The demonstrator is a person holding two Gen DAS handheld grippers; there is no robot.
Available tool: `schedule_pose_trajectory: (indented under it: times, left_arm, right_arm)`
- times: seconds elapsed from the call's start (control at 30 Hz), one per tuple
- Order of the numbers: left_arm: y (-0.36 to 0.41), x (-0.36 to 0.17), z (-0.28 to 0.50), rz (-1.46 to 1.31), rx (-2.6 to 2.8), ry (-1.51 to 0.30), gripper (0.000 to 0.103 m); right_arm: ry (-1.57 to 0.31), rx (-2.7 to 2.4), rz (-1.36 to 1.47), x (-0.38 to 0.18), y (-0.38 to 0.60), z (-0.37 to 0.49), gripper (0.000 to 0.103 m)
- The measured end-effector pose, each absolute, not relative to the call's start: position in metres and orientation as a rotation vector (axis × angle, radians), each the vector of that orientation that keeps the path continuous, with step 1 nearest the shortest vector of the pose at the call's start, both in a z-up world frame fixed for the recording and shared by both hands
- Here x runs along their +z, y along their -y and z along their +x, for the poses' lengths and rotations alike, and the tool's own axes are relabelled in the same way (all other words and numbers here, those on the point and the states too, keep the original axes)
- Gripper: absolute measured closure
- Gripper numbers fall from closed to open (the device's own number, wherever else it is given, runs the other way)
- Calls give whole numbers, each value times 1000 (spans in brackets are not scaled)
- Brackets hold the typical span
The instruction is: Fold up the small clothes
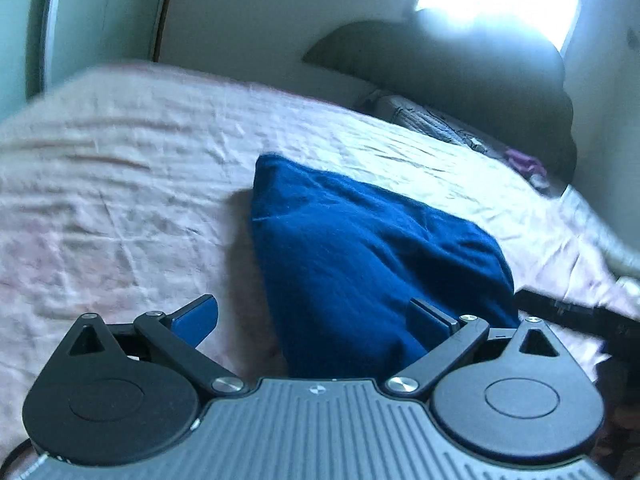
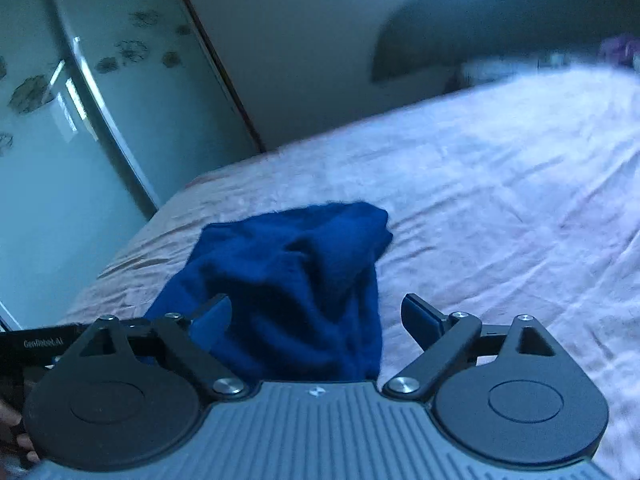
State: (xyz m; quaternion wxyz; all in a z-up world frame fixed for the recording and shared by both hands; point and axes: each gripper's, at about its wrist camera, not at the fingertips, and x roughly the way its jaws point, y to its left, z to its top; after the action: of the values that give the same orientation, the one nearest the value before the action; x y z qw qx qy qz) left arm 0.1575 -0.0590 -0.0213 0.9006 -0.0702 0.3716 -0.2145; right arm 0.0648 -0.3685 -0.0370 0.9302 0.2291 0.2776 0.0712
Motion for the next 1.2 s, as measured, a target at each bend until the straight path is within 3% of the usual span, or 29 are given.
schedule_pose_trajectory:
  times: [0.13,0.23,0.33,0.37,0.4,0.47,0.5,0.57,0.67,0.83,0.93,1.0,1.07,1.2]
  left_arm:
    - [53,-40,190,-278,-494,-879,3]
    - [54,-44,197,-314,-527,-853,2]
    - [58,-47,203,-366,-583,-851,5]
    - [61,-48,204,-372,-598,-852,14]
    - [63,-49,205,-369,-607,-853,32]
    - [66,-49,206,-339,-575,-859,51]
    - [65,-49,206,-340,-572,-853,62]
    - [60,-47,204,-359,-577,-846,72]
    - [50,-36,201,-371,-579,-825,78]
    - [36,-7,183,-310,-558,-731,78]
    - [37,-12,185,-268,-542,-798,75]
    - [41,-17,180,-216,-507,-834,59]
    - [39,-11,167,-176,-470,-799,49]
    - [41,-2,134,-99,-435,-737,22]
  right_arm:
    - [-687,274,626,-57,387,102,10]
    - [-681,335,686,-66,390,120,9]
    - [-662,375,703,-70,386,136,16]
    - [-659,374,710,-72,384,141,34]
    - [-668,362,713,-73,382,145,52]
    - [-684,348,739,-77,382,149,66]
    - [-680,350,760,-78,382,147,70]
    - [-667,348,802,-78,381,143,72]
    - [-643,365,914,-77,381,138,74]
    - [-597,461,986,-61,367,130,75]
    - [-649,374,844,-56,353,135,67]
    - [-702,270,677,-52,339,136,47]
    - [-676,206,529,-41,329,123,33]
    - [-609,159,380,-20,323,87,32]
